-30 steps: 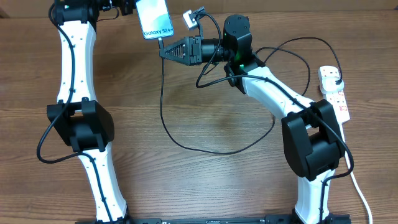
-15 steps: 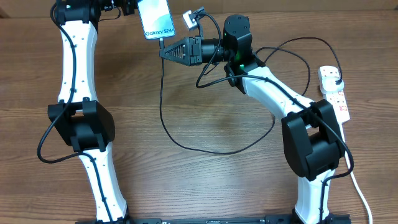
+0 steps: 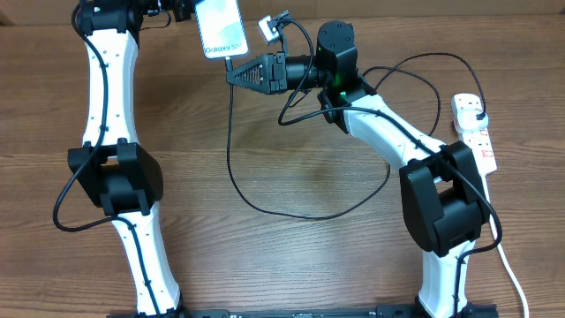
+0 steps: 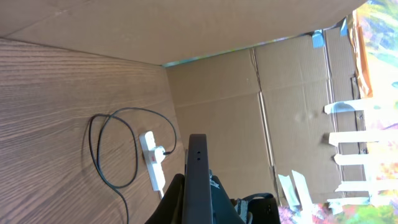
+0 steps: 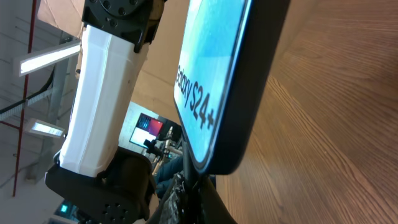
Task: Plug charger to phone and switch on socket
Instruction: 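Push the plug into the smartphone's bottom charging port with the right gripper, then open the right gripper and withdraw the right arm from the phone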
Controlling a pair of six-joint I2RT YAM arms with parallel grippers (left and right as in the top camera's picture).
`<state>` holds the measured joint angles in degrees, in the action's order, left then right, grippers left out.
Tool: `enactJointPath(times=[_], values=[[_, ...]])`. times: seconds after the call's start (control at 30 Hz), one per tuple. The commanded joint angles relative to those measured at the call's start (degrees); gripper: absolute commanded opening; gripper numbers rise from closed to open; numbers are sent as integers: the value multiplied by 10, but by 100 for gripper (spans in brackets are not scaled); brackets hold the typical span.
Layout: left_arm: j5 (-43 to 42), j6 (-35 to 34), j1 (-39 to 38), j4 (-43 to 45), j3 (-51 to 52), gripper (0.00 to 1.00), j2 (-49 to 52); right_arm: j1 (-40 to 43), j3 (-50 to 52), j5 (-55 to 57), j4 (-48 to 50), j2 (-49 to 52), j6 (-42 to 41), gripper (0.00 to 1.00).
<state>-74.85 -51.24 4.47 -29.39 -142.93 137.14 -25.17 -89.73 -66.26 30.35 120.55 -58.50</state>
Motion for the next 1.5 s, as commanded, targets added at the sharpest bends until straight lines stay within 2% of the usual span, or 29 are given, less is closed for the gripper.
enactJointPath(times=[0.0, 0.73, 1.27, 1.33, 1.47], values=[[-45, 16, -11, 0, -14, 4, -24, 6, -11, 36, 5, 3, -3, 4], [-88, 37, -13, -4, -14, 4, -24, 6, -11, 71, 18, 3, -18, 4], [-87, 37, -13, -4, -14, 4, -24, 6, -11, 77, 18, 3, -28, 4], [-83, 37, -12, -4, -14, 4, -24, 6, -11, 75, 18, 3, -28, 7], [-69, 37, -8, -4, -14, 4, -24, 6, -11, 58, 18, 3, -21, 26]])
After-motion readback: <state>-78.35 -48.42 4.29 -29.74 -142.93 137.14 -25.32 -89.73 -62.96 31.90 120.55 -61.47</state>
